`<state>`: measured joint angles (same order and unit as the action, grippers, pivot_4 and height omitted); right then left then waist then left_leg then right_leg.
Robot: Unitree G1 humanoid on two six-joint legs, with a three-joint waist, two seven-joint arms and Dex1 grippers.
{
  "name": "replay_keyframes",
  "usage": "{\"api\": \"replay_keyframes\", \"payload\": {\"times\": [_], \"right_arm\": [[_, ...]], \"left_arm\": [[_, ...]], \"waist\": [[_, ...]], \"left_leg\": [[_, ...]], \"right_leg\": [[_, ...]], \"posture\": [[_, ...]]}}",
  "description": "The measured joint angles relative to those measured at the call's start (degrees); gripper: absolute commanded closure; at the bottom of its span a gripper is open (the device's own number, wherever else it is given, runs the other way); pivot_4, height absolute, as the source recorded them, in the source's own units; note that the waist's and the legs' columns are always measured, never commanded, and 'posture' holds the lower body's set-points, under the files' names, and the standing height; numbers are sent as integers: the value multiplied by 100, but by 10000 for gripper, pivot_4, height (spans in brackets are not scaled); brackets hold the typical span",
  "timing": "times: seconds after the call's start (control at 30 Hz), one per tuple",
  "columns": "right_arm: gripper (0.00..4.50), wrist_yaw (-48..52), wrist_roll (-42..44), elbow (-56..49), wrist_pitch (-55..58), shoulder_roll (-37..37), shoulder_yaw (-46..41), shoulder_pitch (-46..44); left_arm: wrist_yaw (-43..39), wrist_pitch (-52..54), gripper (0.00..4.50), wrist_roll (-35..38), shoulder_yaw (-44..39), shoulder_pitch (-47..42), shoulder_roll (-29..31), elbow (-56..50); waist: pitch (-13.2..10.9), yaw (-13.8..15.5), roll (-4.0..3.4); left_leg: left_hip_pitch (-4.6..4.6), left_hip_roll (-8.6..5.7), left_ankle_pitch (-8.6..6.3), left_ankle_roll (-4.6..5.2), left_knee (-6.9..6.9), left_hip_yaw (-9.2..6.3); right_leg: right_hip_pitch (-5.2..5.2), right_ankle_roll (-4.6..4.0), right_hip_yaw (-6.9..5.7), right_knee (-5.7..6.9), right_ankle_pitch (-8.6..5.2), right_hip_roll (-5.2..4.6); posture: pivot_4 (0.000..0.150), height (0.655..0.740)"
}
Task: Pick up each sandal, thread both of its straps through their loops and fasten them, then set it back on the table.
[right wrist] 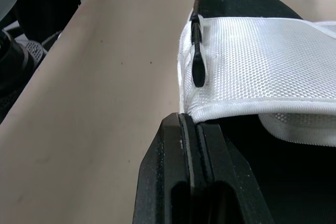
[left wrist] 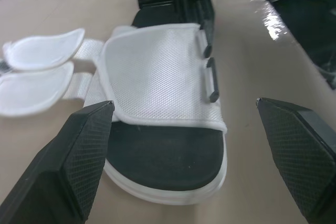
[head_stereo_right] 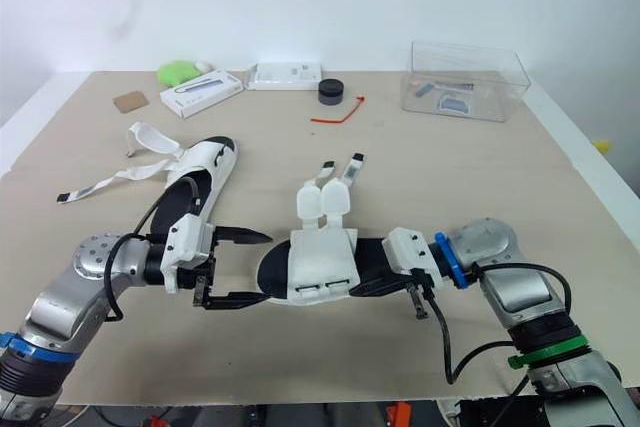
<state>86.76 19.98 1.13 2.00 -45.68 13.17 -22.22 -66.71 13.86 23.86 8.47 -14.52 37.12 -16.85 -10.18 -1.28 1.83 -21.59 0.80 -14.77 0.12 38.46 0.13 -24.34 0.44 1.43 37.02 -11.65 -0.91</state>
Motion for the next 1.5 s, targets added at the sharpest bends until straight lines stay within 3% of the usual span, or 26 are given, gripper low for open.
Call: {"api": "replay_keyframes", "payload": {"times": [0.37, 0.5, 0.6, 0.63, 0.77, 0.83, 0.9, 1.03, 1.2, 1.37, 1.5], "right_arm": [[44823, -74, -3, -87, 156, 113, 2, 41], [30718, -41, 6, -99, 246, 52, -1, 134], [16705, -35, -3, -101, 258, -21, -1, 162], [14824, -35, -3, -101, 258, -35, -1, 166], [14824, -35, -3, -100, 256, -70, -8, 179], [14824, -25, 321, -281, 901, -564, -371, 378], [13801, -96, 729, -448, 1541, -601, -638, 375], [13318, -741, 1673, -528, 3468, -610, -1101, -135], [13318, -1756, 1934, -268, 4803, -246, -1331, -1080], [13318, -2840, 1738, 668, 5779, 508, -1204, -1755], [13318, -3115, 1565, 1221, 6090, 667, -1167, -2123]], "left_arm": [[-16, -27, 0, -24, 18, -79, -14, 165], [-16, -27, 0, -23, 18, -66, 0, 163], [-17, -28, 0, -23, 18, -63, 2, 163], [-17, -28, 0, -23, 18, -63, 2, 163], [-17, -28, 0, -23, 18, -63, 2, 163], [2, -32, 0, -24, 19, -69, -28, 197], [-7, -42, 2564, -23, 20, -72, -51, 216], [-190, -176, 19972, -41, 66, -107, -45, 354], [-305, -335, 43860, -217, 169, -299, -60, 651], [-411, -626, 44491, -520, 390, -509, -84, 965], [-488, -744, 44491, -610, 441, -529, -75, 1080]], "waist": [[0, 0, 0], [0, 6, 0], [0, 5, 0], [0, 5, 0], [0, 5, 0], [-3, 16, -4], [-4, 1, 0], [-7, -6, -4], [-5, 3, 3], [-5, 3, 1], [-4, 4, 1]], "left_leg": [[0, 0, 0, 0, 0, 0], [1, 0, 0, 0, 0, 0], [1, -1, 0, 0, 0, 0], [1, -2, 0, 0, 0, 0], [1, -2, 0, 0, 1, 0], [-4, -8, 0, 0, 0, 0], [-2, -6, 0, 0, -1, 0], [4, -5, 0, 0, 0, 3], [3, -6, 1, -1, 0, 9], [-47, -3, 0, 1, -2, 14], [-88, -6, -1, 2, 1, 15]], "right_leg": [[0, 0, 7, 0, 0, -6], [1, 0, 7, 0, 0, -8], [1, 0, 9, 0, 0, -11], [1, 0, 9, 0, 0, -11], [1, 0, 10, 0, 0, -12], [0, 3, 7, -2, -2, -22], [0, 4, 14, -2, 0, -20], [-2, -1, 19, 0, 8, -16], [1, -8, 11, -1, 7, -2], [-49, -10, 16, 0, 7, -5], [-83, -34, 21, 1, 28, -17]], "posture": [[1500, 7400], [1500, 7400], [1500, 7400], [1500, 7400], [1500, 7400], [1500, 7400], [1500, 7400], [1500, 7400], [1500, 7400], [1500, 7400], [1500, 7400]]}}
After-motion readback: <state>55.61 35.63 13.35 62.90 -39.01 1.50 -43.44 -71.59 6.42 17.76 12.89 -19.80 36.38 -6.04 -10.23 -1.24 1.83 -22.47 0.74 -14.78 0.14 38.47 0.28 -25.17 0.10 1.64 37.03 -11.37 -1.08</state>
